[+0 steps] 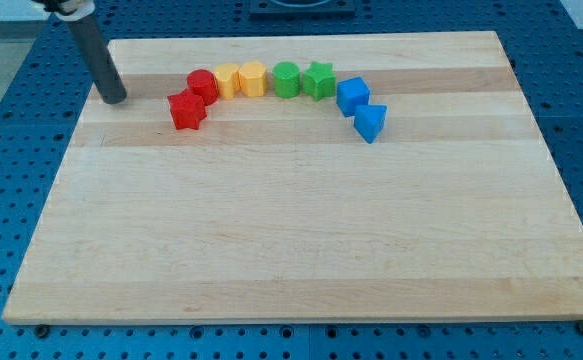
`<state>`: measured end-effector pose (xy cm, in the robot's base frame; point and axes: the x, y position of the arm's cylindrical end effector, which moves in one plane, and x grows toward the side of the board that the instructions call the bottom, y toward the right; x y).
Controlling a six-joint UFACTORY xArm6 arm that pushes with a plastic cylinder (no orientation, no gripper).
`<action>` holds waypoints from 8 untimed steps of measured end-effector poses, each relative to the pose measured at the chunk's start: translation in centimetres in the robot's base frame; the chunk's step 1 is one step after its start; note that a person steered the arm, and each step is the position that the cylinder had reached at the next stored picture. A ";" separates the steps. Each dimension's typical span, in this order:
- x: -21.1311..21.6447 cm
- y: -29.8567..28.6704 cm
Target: Tap the left side of red star
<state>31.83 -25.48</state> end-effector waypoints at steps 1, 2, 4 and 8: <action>0.0 0.4; 0.0 0.3; -1.2 0.2; 12.0 0.6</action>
